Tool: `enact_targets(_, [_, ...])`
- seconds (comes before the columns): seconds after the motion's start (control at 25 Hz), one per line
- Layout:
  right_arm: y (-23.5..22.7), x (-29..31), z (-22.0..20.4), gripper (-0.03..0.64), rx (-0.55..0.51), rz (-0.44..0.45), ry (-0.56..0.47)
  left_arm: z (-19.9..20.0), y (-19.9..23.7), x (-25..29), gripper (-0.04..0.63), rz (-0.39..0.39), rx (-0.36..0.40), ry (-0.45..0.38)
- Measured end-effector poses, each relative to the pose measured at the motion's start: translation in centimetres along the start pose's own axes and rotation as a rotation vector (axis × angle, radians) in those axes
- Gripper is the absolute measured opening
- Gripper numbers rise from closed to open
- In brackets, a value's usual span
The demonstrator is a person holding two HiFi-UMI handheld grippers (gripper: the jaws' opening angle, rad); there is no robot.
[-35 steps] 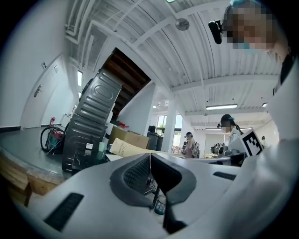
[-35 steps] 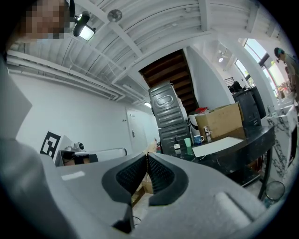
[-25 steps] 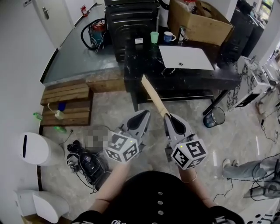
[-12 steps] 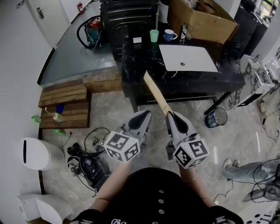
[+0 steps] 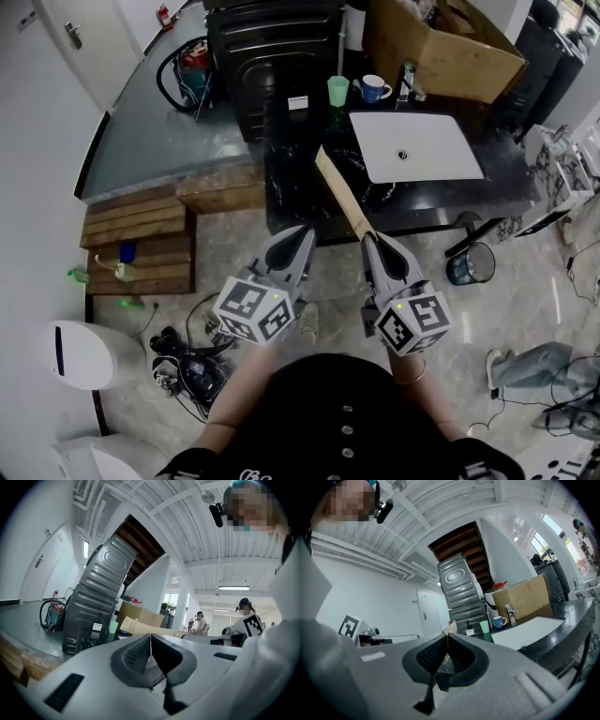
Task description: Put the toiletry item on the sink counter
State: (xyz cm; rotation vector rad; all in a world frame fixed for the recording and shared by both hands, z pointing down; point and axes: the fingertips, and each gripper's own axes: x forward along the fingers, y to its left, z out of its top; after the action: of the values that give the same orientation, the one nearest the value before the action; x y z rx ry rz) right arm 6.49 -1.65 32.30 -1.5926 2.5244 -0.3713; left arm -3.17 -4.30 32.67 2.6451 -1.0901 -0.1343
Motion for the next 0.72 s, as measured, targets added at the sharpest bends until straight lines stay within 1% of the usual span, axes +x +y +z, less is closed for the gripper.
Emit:
enact_targets(0.2, [-1.4,5.2,0.7,0.006,-0.007,-0.012,-0.003,2.0,4.5,3.4,0.012,0.003,0.018,0.005])
enact_targets(0.32, [-2.1,8.0,0.9,0.006,-0.014,-0.02,0.003,2.4,7.0,5.3,0.012,-0.001,0.019,0.024])
enact_targets(0.52, [-3.9,11.9,0.9,0.006,-0.011,-0.053,0.013,2.5,9.9,8.5,0.012,-0.038,0.018,0.059])
enact_targets(0.72, [-5.0,14.9,0.6,0.006,-0.02,-0.071,0.017,2.7,12.4,10.9,0.012,-0.069,0.007,0.061])
